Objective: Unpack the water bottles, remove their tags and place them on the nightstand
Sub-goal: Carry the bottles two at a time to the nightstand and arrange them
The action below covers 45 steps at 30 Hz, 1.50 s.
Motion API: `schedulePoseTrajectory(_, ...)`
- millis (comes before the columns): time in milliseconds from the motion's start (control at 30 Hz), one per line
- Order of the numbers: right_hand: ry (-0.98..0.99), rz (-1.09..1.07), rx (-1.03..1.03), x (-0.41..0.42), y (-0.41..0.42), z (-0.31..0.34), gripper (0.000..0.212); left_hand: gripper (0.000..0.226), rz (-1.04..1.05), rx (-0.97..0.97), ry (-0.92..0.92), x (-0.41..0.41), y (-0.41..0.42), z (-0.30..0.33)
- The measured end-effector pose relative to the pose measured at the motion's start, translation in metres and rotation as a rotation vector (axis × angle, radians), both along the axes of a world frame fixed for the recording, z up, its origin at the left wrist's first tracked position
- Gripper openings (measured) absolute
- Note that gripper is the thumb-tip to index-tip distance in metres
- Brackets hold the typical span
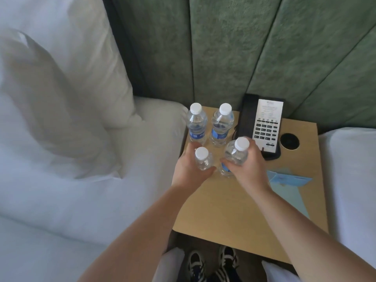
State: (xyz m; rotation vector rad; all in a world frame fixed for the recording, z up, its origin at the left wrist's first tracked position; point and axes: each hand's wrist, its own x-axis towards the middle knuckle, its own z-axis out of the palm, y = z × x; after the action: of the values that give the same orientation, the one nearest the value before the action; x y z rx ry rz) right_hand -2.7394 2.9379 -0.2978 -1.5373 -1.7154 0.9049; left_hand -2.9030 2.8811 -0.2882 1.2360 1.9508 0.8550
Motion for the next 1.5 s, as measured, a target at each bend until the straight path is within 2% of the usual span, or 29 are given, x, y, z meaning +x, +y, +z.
schedulePoseTrajectory(167, 0.006, 0.097, 0.022, 0.003, 0.000, -0.009, 0.072, 0.063, 0.017, 0.054, 0.064, 0.000, -0.004, -0.014)
schedulePoseTrajectory(400, 0.045, 0.212, -0.027, 0.014, -0.004, -0.014, 0.087, 0.067, -0.027, 0.108, 0.078, -0.003, -0.009, -0.020)
schedulePoseTrajectory(533, 0.101, 0.274, -0.129, 0.021, -0.001, -0.006, 0.088, 0.086, -0.048, 0.081, -0.121, -0.006, -0.014, -0.010)
schedulePoseTrajectory(600, 0.209, 0.229, -0.174, 0.026, 0.004, 0.004, 0.085, 0.075, 0.034, 0.140, -0.231, -0.010, -0.015, 0.000)
schedulePoseTrajectory(667, 0.255, 0.144, -0.188, 0.030, 0.020, 0.013, 0.081, 0.062, 0.159, 0.242, -0.246, -0.022, -0.006, 0.012)
schedulePoseTrajectory(733, 0.227, 0.104, -0.209, 0.030, 0.044, 0.019, 0.073, 0.060, 0.219, 0.235, -0.209, -0.039, 0.015, 0.022)
schedulePoseTrajectory(800, 0.146, 0.169, -0.230, 0.024, 0.072, 0.023, 0.068, 0.061, 0.215, 0.133, -0.159, -0.052, 0.044, 0.025)
schedulePoseTrajectory(900, 0.007, 0.347, -0.250, 0.007, 0.106, 0.024, 0.077, 0.068, 0.158, -0.003, -0.058, -0.055, 0.086, 0.020)
schedulePoseTrajectory(967, -0.044, 0.418, -0.270, -0.004, 0.120, 0.024, 0.083, 0.074, 0.119, -0.023, -0.086, -0.049, 0.104, 0.013)
schedulePoseTrajectory(1067, -0.054, 0.474, -0.270, -0.014, 0.130, 0.023, 0.086, 0.068, 0.146, -0.023, -0.106, -0.046, 0.116, 0.001)
schedulePoseTrajectory(1167, -0.047, 0.476, -0.232, -0.017, 0.134, 0.022, 0.076, 0.061, 0.164, -0.008, -0.105, -0.050, 0.121, -0.006)
schedulePoseTrajectory(1300, -0.055, 0.435, -0.153, -0.019, 0.136, 0.018, 0.053, 0.048, 0.062, 0.020, -0.153, -0.061, 0.131, -0.011)
schedulePoseTrajectory(1500, -0.022, 0.313, -0.064, -0.019, 0.145, 0.014, 0.050, 0.040, -0.089, 0.043, -0.173, -0.071, 0.160, -0.010)
